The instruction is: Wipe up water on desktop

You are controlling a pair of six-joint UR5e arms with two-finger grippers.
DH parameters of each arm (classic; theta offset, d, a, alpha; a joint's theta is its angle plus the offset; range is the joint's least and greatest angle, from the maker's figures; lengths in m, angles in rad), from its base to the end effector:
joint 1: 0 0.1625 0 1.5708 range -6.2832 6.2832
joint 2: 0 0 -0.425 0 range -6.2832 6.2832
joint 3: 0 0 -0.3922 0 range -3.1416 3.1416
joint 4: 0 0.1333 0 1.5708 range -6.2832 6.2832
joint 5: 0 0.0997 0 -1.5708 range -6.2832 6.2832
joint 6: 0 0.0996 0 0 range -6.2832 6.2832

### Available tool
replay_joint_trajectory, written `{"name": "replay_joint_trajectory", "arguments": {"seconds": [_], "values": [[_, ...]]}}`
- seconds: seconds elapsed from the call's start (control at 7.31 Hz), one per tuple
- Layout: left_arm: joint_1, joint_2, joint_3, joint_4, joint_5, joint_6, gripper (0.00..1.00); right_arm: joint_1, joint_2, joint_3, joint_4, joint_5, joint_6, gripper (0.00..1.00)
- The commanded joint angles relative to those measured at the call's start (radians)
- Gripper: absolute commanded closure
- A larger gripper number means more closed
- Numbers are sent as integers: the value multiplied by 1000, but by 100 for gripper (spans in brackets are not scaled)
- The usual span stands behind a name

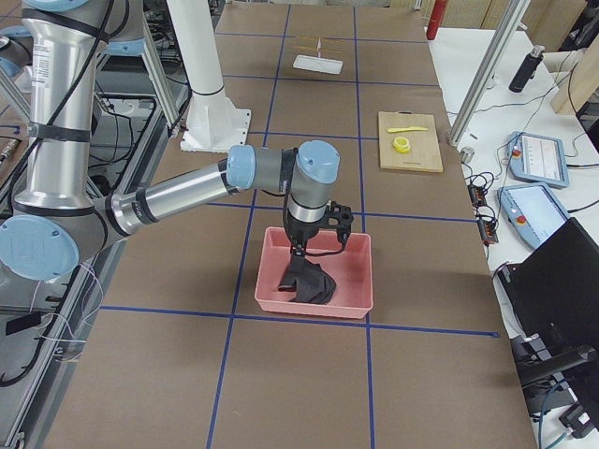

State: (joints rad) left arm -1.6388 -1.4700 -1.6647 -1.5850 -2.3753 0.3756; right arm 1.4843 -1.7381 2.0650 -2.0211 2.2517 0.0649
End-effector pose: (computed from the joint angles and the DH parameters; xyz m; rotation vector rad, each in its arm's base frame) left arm -0.0920 -0.4444 0.6564 0.1844 0.7863 0.2937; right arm 0.0366 -0.3947 0.5447 -0.1697 -0.6691 0.0213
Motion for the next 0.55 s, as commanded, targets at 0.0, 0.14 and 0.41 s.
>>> {"name": "replay_joint_trajectory", "arguments": {"seconds": [0.0, 0.14, 0.41], "values": [[0, 11, 0, 3, 2, 2, 1, 19, -43, -9, 27, -24, 1, 0], [0, 14, 2, 6, 4, 0, 1, 33, -104, -40, 164, -30, 1, 0], [4, 14, 8, 16, 5, -17, 1, 53, -132, -184, 403, -27, 3, 0]]}}
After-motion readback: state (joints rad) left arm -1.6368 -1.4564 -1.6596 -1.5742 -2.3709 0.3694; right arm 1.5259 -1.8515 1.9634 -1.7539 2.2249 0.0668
